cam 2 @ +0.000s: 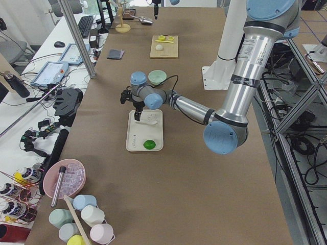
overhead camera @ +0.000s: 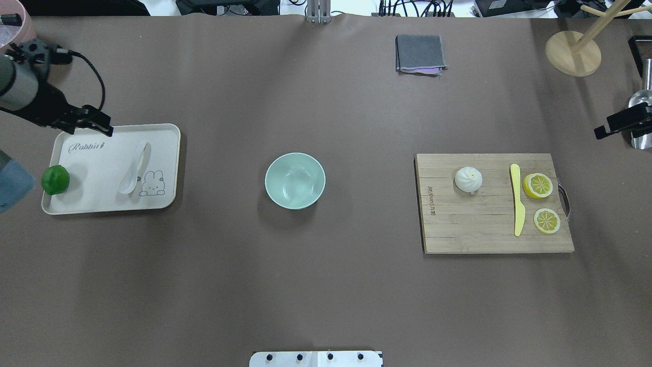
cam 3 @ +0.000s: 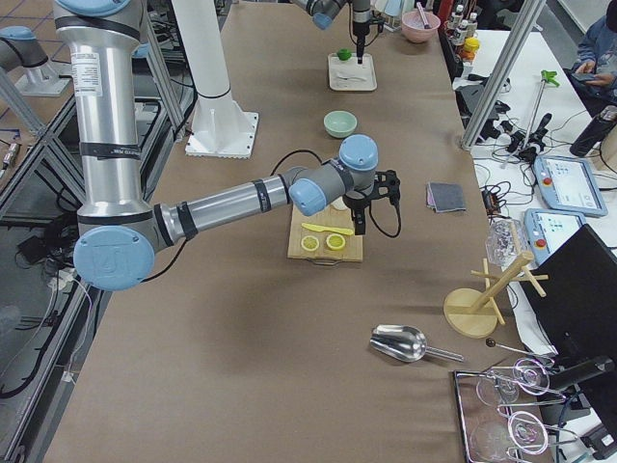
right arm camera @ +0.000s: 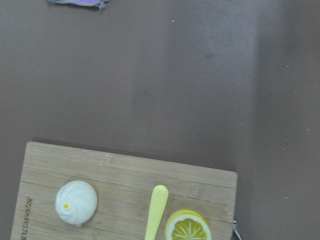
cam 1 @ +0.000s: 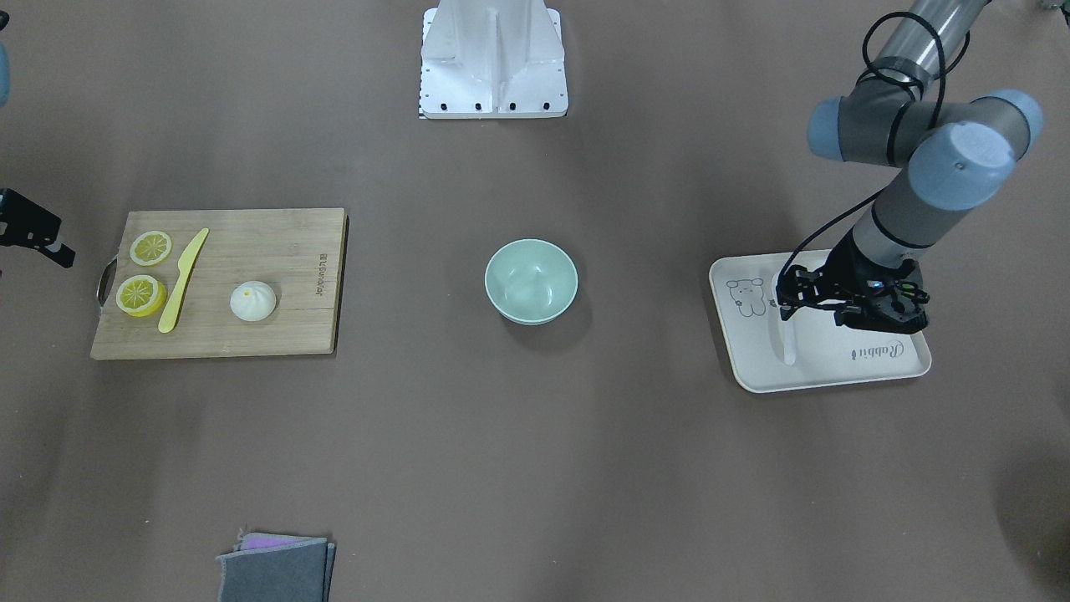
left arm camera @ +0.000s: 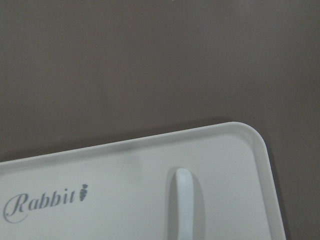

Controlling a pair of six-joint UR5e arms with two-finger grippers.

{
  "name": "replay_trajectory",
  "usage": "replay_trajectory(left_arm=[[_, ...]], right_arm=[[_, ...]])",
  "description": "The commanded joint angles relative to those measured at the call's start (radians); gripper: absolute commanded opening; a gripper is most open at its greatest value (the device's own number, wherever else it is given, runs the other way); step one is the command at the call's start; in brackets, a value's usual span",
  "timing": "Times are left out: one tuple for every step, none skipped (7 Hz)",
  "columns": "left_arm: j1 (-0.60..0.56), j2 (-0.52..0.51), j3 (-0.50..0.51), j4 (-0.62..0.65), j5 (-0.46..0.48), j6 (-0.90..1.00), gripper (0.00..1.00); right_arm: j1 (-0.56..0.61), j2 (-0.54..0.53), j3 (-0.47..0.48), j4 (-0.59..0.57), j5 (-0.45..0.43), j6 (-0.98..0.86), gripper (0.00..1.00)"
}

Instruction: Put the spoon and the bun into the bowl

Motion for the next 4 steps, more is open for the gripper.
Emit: replay_trajectory(left_arm=[[0.041, -0.004, 0.021, -0.001, 0.035, 0.003, 0.62], [0.051, 0.001, 0.028, -0.002, 0.038, 0.005, 0.59], [0.052, 0.004, 0.031, -0.002, 0.038, 0.005, 0.58], [0.063, -0.005, 0.044, -0.003, 0.037, 0.005, 0.51]], right_arm=[[-0.048, 0.034, -0.001, 0.000, -0.034, 0.047, 0.98], [-0.051, 0.034, 0.002, 0.000, -0.034, 0.058, 0.98], [-0.056, 0.037, 0.004, 0.000, -0.034, 0.067, 0.98], [-0.058, 0.037, 0.008, 0.000, -0.034, 0.071, 0.98]])
